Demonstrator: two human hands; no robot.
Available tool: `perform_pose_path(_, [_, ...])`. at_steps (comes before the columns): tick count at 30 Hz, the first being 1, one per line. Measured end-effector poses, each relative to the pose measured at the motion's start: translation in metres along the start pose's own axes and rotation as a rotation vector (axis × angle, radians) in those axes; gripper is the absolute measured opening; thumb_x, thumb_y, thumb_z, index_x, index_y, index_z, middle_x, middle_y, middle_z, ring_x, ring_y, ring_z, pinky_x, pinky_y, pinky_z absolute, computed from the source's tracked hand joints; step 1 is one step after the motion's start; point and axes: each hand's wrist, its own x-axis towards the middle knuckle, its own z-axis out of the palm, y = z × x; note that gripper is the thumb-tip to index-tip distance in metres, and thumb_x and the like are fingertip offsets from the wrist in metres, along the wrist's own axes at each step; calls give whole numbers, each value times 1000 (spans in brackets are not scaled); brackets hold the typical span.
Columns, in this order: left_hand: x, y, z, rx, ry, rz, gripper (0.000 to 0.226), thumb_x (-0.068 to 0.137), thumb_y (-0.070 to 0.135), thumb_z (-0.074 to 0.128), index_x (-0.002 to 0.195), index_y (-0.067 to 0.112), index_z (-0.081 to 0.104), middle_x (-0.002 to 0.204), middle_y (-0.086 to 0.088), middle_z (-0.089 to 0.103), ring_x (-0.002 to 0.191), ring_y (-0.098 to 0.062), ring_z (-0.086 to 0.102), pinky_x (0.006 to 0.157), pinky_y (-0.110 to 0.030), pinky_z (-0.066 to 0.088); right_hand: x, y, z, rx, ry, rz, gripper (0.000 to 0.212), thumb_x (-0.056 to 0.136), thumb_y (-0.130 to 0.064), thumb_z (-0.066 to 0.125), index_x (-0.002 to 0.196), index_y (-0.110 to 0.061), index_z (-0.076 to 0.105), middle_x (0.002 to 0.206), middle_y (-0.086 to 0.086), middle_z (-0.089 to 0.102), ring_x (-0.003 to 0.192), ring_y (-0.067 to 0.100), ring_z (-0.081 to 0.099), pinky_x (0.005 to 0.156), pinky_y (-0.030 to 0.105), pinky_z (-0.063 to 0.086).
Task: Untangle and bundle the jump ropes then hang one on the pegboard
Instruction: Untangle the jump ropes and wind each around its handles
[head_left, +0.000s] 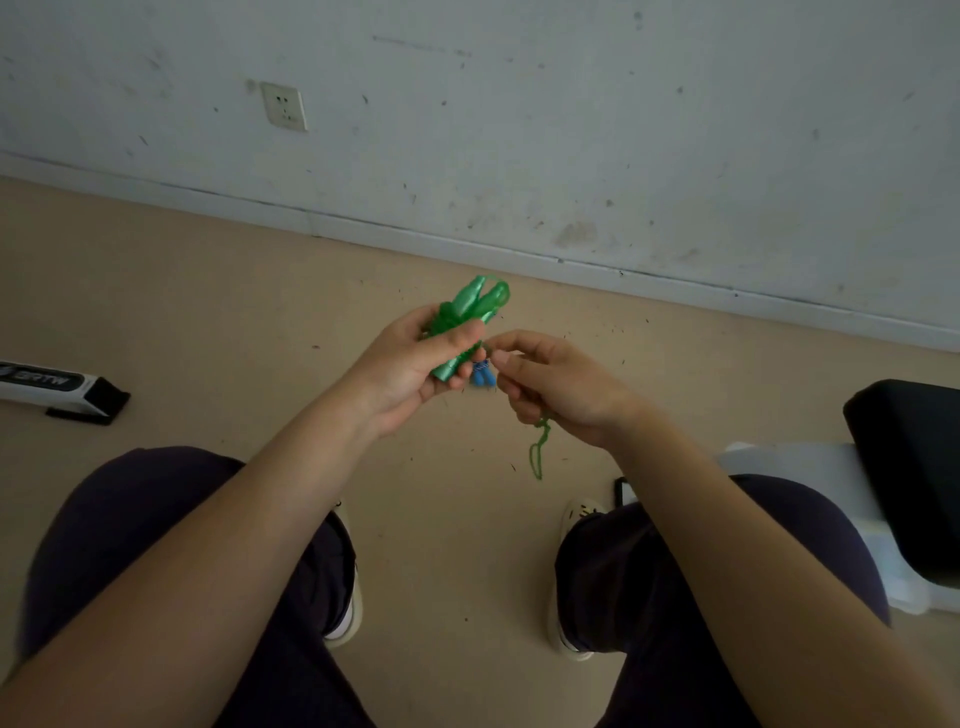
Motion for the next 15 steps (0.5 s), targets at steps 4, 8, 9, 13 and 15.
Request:
perform_pose_path(4, [0, -2, 0, 43, 85, 7, 42, 76, 27, 75, 112, 11, 62, 97, -4, 71, 89, -19, 66, 69, -25, 56, -2, -1, 0, -117, 52, -2, 25, 101, -12, 53, 123, -4, 61, 65, 3, 49, 55, 15, 49, 55, 27, 46])
perform_pose_path(8, [1, 3, 2, -172, 144, 80, 30, 93, 16, 63, 120, 2, 57, 104, -14, 70, 106, -30, 68, 89, -39, 59, -1, -1, -4, -105, 52, -13, 24, 101, -12, 51, 120, -1, 62, 67, 6, 57, 57, 19, 54, 60, 31, 51])
perform_pose_path(9, [1, 5, 2, -212, 146, 100, 27, 97, 14, 58, 121, 2, 54, 100, -14, 69, 105, -32, 68, 89, -40, 58, -1, -1, -5, -94, 59, -16, 24, 102, -12, 50, 117, 0, 64, 68, 8, 59, 56, 19, 56, 58, 29, 52])
perform_pose_path(13, [1, 14, -1, -227, 221, 128, 21, 101, 16, 55, 119, 6, 52, 88, -7, 66, 88, -23, 71, 73, -33, 61, 2, 0, -7, -63, 174, -30, 22, 100, -17, 55, 89, -3, 68, 67, 6, 68, 58, 19, 64, 59, 30, 55])
perform_pose_path(15, [2, 15, -6, -139, 313, 135, 19, 100, 18, 58, 115, 8, 53, 85, -4, 65, 78, -17, 69, 60, -26, 57, 4, 2, -9, 72, 235, -47, 29, 100, -19, 55, 75, -9, 67, 73, 6, 70, 73, 21, 69, 75, 37, 58])
